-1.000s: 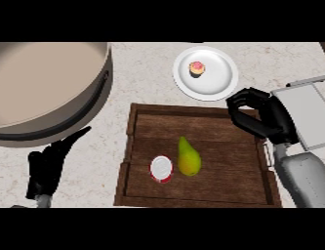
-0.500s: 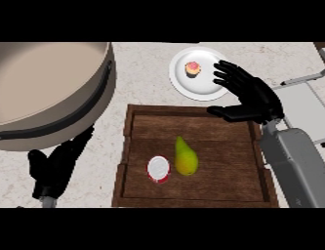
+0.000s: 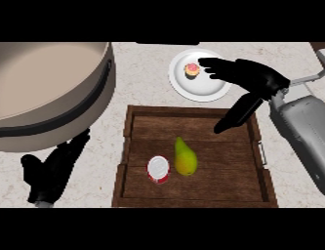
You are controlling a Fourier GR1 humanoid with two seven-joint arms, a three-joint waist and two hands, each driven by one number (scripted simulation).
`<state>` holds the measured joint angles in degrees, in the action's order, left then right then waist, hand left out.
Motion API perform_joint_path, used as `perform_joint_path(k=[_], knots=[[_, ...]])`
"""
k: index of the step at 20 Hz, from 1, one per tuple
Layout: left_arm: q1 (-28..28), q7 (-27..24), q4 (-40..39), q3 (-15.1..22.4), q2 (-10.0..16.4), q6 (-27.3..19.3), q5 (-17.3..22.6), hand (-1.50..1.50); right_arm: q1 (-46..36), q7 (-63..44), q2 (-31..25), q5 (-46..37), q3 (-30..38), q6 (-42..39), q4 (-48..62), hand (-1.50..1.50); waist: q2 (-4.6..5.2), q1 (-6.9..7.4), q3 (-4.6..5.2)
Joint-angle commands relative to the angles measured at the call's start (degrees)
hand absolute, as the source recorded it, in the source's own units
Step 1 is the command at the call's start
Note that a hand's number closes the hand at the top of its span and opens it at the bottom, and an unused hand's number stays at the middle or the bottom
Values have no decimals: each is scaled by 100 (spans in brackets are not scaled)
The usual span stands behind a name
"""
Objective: Pick the pear from the tray and place it in the tiered shelf
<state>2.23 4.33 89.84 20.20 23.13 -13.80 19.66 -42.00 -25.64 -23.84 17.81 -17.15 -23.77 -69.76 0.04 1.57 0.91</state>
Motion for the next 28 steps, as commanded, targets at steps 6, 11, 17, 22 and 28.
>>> perform_joint_path(k=[6, 11, 17, 22, 28], knots=[[-949, 155, 227, -846, 370, -80, 202, 0, -992, -1216, 165, -1243, -1402, -494, -249, -150, -15, -106, -80], [-1138, 207, 17, -964, 370, -37, 341, 0, -1206, -1725, 818, -1426, -1656, -263, -159, -150, 4, -199, -80], [-1045, 341, 309, -679, 257, -255, 203, 0, -1198, -2103, 917, -1745, -2175, -711, 57, -150, -2, -197, -88], [-995, 192, 176, -756, 287, -283, 171, 0, -1230, -2362, 1046, -1901, -2327, -836, 71, -150, -2, -219, -85], [-1005, 335, 371, -615, 115, -453, 196, 0, -963, -2345, 1079, -2175, -2463, -676, 24, -150, -5, -242, -93]])
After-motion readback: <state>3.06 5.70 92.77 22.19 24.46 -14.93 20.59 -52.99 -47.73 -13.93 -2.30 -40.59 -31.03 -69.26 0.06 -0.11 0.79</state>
